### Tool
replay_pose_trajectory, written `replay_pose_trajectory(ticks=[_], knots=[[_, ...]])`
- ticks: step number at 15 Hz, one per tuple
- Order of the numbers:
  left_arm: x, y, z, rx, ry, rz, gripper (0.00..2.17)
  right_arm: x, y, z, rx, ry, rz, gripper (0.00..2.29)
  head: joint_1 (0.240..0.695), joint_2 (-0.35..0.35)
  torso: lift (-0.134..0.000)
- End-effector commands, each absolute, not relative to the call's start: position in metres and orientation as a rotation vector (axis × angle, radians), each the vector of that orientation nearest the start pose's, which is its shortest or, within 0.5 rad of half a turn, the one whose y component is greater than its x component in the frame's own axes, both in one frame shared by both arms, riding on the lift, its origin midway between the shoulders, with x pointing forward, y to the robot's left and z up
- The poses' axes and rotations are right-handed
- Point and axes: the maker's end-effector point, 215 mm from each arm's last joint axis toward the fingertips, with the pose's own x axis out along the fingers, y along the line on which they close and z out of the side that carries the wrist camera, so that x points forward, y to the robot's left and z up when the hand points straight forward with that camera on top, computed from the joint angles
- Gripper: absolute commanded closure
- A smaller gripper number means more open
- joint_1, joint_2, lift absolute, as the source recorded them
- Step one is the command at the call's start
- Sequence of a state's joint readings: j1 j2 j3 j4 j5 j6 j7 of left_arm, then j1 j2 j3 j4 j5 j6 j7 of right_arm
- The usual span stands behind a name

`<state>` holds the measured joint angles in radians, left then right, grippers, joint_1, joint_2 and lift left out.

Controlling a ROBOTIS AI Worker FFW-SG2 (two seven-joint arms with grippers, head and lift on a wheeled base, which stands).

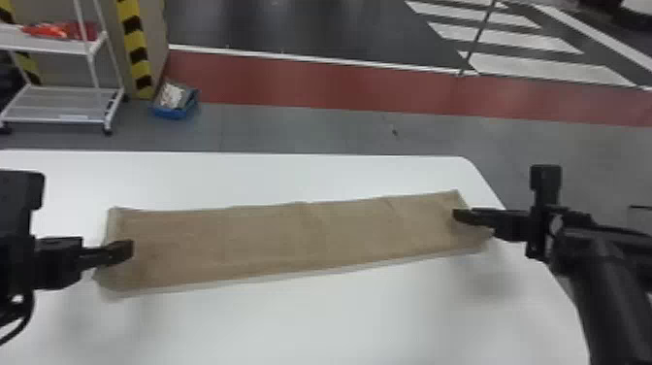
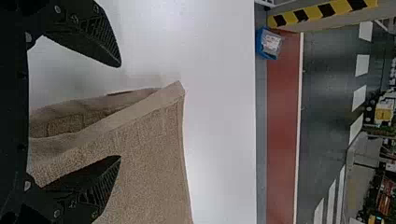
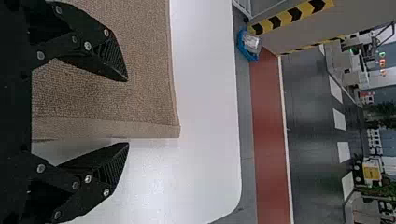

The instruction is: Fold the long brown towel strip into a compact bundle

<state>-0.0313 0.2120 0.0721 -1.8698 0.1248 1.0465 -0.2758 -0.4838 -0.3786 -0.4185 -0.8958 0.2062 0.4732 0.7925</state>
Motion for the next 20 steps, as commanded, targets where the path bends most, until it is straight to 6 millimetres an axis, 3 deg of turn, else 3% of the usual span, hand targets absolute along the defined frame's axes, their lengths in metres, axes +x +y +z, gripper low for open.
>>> replay_pose_trajectory(ticks=[1,4,12,13,14,18,19,20], knots=[[0.526,0.274,-0.443,-0.02,0.721,-0.196,0.36,0.597,-0.498,-0.453,0.109,0.631,0.175,0.61,0.695,-0.219,-0.125],[0.518,0.272,-0.443,-0.018,0.723,-0.2,0.7,0.594,-0.498,-0.451,0.134,0.628,0.18,0.77,0.695,-0.217,-0.125],[0.512,0.271,-0.43,-0.005,0.713,-0.201,0.71,0.58,-0.505,-0.447,0.179,0.639,0.166,0.76,0.695,-0.224,-0.125],[0.51,0.27,-0.433,-0.007,0.722,-0.2,1.05,0.579,-0.506,-0.446,0.181,0.642,0.166,0.76,0.695,-0.229,-0.125],[0.509,0.27,-0.434,-0.008,0.727,-0.2,1.2,0.579,-0.504,-0.443,0.184,0.636,0.172,0.76,0.695,-0.23,-0.125],[0.505,0.269,-0.439,-0.007,0.741,-0.2,1.21,0.573,-0.509,-0.44,0.197,0.641,0.165,0.77,0.695,-0.237,-0.125],[0.505,0.27,-0.44,-0.007,0.743,-0.199,1.3,0.573,-0.51,-0.44,0.195,0.642,0.165,0.79,0.695,-0.238,-0.125],[0.505,0.27,-0.44,-0.007,0.743,-0.199,1.49,0.572,-0.51,-0.44,0.197,0.645,0.165,1.11,0.695,-0.239,-0.125]])
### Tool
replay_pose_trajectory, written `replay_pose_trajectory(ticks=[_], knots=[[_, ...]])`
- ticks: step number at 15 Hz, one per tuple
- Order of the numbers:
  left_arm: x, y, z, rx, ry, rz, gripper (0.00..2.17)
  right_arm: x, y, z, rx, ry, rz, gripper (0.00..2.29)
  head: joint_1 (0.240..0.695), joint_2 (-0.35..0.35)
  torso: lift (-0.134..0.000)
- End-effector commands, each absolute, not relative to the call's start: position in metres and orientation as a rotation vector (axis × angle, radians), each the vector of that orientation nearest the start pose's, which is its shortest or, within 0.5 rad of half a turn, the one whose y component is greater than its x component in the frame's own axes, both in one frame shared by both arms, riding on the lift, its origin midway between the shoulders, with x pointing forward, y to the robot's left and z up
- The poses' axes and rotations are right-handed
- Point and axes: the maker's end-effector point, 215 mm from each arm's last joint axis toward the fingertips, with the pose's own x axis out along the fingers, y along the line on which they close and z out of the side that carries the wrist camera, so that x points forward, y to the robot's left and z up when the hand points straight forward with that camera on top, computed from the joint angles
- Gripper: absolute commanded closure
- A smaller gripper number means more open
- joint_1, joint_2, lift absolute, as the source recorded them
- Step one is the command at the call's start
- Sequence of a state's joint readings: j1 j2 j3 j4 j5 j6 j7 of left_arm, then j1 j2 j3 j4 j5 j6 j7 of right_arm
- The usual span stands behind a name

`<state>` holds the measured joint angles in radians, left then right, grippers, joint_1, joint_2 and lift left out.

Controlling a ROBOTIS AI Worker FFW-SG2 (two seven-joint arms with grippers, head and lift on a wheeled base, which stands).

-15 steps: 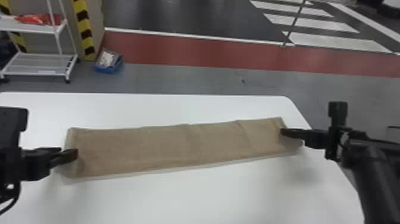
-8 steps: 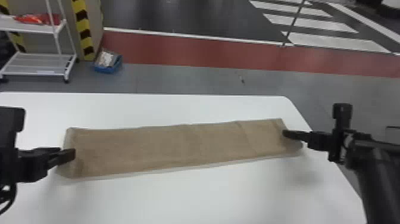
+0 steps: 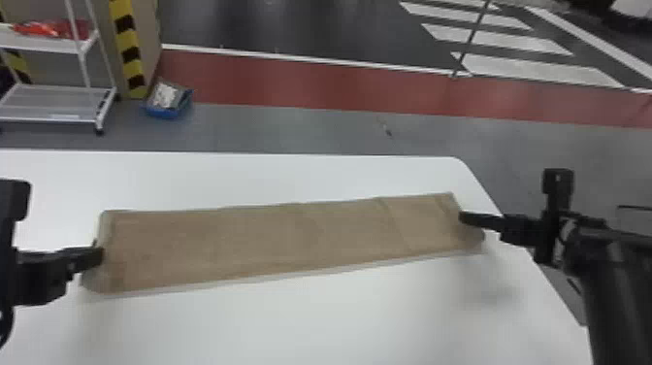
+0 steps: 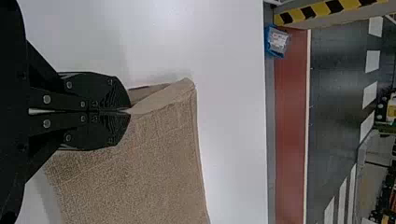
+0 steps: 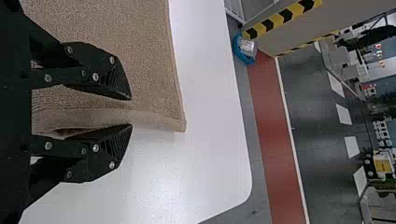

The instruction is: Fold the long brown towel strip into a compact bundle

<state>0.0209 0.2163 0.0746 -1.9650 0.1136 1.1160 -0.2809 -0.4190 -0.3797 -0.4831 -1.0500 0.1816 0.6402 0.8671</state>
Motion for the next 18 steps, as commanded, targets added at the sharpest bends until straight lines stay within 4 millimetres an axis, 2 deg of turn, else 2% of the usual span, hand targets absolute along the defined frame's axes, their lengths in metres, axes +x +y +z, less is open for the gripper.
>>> replay_pose_trajectory(ticks=[1,2,3,6,7,8,11,13,15,18], knots=[[0.505,0.27,-0.44,-0.007,0.743,-0.199,1.62,0.572,-0.509,-0.44,0.198,0.644,0.167,1.3,0.695,-0.239,-0.125],[0.504,0.269,-0.44,-0.006,0.743,-0.199,1.87,0.573,-0.509,-0.439,0.198,0.643,0.169,1.43,0.695,-0.24,-0.125],[0.504,0.269,-0.44,-0.006,0.743,-0.199,1.97,0.573,-0.509,-0.439,0.199,0.642,0.169,1.54,0.695,-0.24,-0.125],[0.509,0.27,-0.434,-0.002,0.731,-0.198,1.98,0.572,-0.507,-0.436,0.209,0.636,0.181,1.65,0.695,-0.239,-0.125],[0.512,0.272,-0.431,-0.003,0.726,-0.195,1.98,0.57,-0.515,-0.431,0.22,0.623,0.165,1.65,0.695,-0.238,-0.125],[0.508,0.275,-0.435,-0.009,0.752,-0.188,1.98,0.568,-0.52,-0.425,0.232,0.612,0.156,1.65,0.695,-0.237,-0.125],[0.509,0.28,-0.424,-0.012,0.733,-0.18,1.98,0.566,-0.519,-0.41,0.257,0.59,0.168,1.65,0.695,-0.243,-0.125],[0.499,0.281,-0.43,-0.022,0.765,-0.178,1.98,0.56,-0.528,-0.405,0.264,0.579,0.151,1.65,0.695,-0.24,-0.125],[0.496,0.289,-0.429,-0.024,0.763,-0.162,1.98,0.556,-0.528,-0.407,0.27,0.586,0.156,1.65,0.695,-0.245,-0.125],[0.495,0.292,-0.432,-0.013,0.77,-0.154,1.97,0.538,-0.524,-0.432,0.274,0.626,0.156,1.65,0.695,-0.246,-0.125]])
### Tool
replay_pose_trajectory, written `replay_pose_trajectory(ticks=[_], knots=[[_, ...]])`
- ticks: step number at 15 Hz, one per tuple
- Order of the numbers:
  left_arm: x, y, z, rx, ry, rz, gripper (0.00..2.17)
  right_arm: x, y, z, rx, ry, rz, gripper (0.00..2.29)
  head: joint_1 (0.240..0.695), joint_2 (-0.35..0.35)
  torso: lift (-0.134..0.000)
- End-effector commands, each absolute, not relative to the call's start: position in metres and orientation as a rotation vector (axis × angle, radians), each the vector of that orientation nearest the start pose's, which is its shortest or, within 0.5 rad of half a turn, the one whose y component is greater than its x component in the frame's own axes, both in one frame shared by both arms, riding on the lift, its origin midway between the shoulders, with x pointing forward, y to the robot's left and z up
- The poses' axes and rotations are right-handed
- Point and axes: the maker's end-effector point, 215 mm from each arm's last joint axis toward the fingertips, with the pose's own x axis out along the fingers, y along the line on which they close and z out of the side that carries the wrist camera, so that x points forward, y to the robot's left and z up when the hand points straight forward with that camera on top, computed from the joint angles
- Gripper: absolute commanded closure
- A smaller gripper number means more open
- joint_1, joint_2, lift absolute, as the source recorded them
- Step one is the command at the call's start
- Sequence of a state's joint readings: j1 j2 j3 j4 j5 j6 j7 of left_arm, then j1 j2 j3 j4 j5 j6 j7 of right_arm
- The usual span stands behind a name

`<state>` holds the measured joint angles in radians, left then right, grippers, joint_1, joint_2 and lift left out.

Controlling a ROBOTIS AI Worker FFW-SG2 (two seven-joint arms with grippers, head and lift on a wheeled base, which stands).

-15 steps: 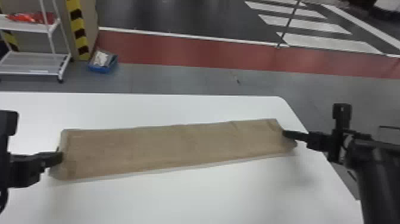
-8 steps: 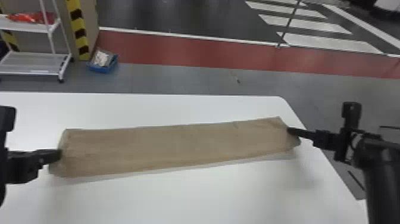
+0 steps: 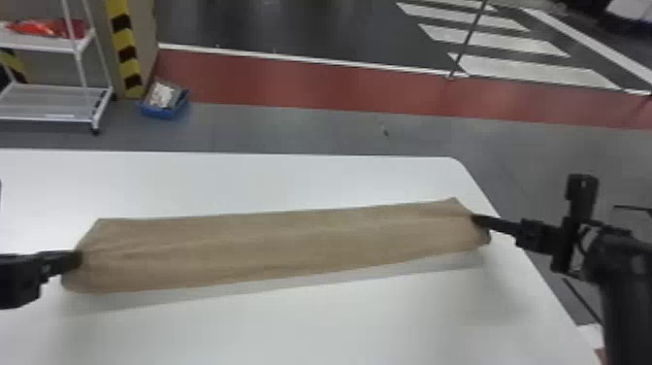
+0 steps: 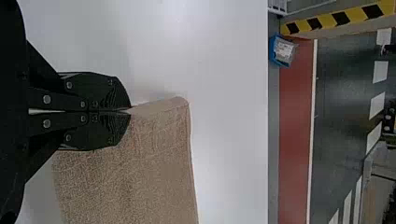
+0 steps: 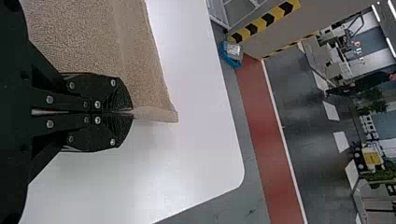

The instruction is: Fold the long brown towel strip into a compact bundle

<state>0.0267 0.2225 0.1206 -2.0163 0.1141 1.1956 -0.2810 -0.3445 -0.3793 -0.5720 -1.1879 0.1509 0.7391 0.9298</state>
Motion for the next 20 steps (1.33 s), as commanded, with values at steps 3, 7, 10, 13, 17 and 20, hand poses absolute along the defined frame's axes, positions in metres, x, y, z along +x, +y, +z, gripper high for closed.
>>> replay_pose_trajectory(ticks=[3,7,10,13,17,20], knots=[[0.491,0.29,-0.437,-0.004,0.778,-0.156,1.89,0.532,-0.524,-0.439,0.277,0.633,0.154,1.64,0.695,-0.244,-0.125],[0.494,0.288,-0.436,0.002,0.766,-0.161,0.08,0.532,-0.518,-0.433,0.279,0.616,0.161,1.22,0.695,-0.248,-0.125],[0.501,0.295,-0.435,0.018,0.767,-0.143,0.21,0.523,-0.502,-0.431,0.323,0.632,0.169,1.21,0.695,-0.241,-0.125],[0.515,0.295,-0.43,0.027,0.728,-0.138,0.19,0.505,-0.498,-0.432,0.378,0.647,0.151,1.06,0.695,-0.221,-0.125],[0.518,0.296,-0.422,0.027,0.7,-0.135,0.18,0.499,-0.512,-0.418,0.378,0.615,0.131,0.97,0.695,-0.217,-0.125],[0.506,0.286,-0.415,0.024,0.683,-0.153,0.18,0.516,-0.527,-0.393,0.286,0.519,0.136,0.15,0.695,-0.233,-0.125]])
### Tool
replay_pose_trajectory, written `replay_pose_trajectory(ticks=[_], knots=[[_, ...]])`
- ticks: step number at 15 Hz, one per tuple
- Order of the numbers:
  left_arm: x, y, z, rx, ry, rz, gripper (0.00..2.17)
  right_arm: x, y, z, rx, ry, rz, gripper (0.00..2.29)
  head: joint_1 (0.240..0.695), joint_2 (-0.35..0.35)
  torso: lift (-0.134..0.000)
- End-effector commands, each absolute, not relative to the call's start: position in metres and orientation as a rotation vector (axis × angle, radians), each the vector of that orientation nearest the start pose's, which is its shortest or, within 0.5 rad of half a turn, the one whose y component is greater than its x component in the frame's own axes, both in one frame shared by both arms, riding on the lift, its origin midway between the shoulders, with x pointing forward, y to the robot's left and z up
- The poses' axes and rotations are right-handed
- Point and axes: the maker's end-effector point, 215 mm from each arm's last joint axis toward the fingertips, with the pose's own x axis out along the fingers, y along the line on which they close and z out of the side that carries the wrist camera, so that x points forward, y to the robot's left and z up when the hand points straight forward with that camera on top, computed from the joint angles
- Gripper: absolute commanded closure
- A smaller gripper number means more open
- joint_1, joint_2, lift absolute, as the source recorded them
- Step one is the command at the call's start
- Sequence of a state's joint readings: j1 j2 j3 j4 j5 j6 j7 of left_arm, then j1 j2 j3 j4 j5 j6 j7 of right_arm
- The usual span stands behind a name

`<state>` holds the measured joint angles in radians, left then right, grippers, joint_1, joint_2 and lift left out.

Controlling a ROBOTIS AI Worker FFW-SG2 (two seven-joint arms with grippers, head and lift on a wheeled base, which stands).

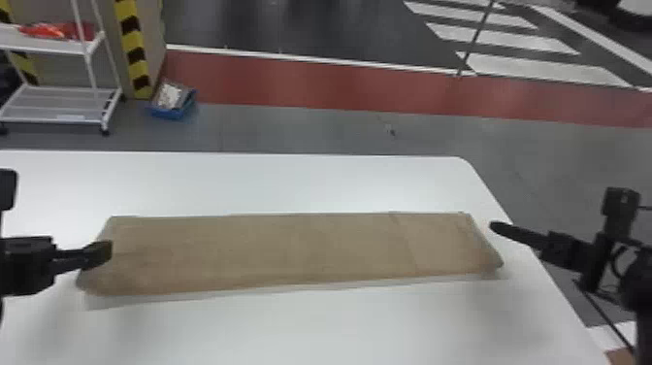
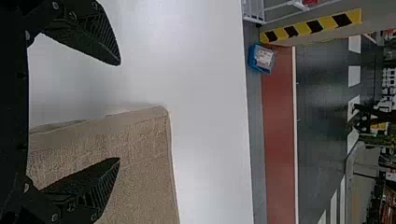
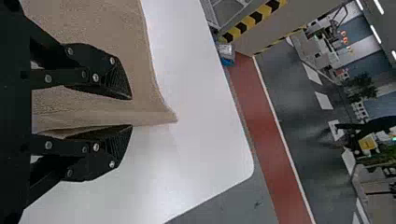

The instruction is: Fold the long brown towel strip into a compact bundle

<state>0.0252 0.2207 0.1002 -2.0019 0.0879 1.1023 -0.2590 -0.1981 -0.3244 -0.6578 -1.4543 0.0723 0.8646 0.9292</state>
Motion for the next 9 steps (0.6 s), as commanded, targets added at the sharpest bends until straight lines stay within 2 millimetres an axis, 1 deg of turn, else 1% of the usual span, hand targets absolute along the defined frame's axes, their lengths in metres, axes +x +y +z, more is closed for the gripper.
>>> replay_pose_trajectory(ticks=[1,3,4,5,6,7,8,9], knots=[[0.5,0.284,-0.418,0.022,0.69,-0.154,0.18,0.52,-0.529,-0.388,0.265,0.498,0.139,0.06,0.695,-0.239,-0.125],[0.495,0.283,-0.409,0.038,0.67,-0.136,0.18,0.526,-0.527,-0.38,0.224,0.438,0.151,0.05,0.695,-0.255,-0.125],[0.489,0.287,-0.413,0.036,0.68,-0.122,0.18,0.526,-0.526,-0.377,0.219,0.42,0.157,0.06,0.695,-0.257,-0.125],[0.488,0.29,-0.407,0.026,0.667,-0.115,0.18,0.526,-0.523,-0.372,0.212,0.389,0.17,0.06,0.695,-0.256,-0.125],[0.483,0.293,-0.411,0.011,0.676,-0.109,0.18,0.523,-0.519,-0.367,0.211,0.363,0.185,0.06,0.695,-0.255,-0.125],[0.482,0.298,-0.408,-0.011,0.668,-0.098,0.18,0.517,-0.512,-0.363,0.199,0.345,0.21,0.06,0.695,-0.25,-0.125],[0.479,0.301,-0.409,-0.043,0.669,-0.097,0.18,0.516,-0.499,-0.353,0.178,0.315,0.242,0.07,0.695,-0.244,-0.125],[0.475,0.305,-0.41,-0.072,0.671,-0.095,0.18,0.516,-0.479,-0.351,0.177,0.292,0.276,0.07,0.695,-0.236,-0.125]])
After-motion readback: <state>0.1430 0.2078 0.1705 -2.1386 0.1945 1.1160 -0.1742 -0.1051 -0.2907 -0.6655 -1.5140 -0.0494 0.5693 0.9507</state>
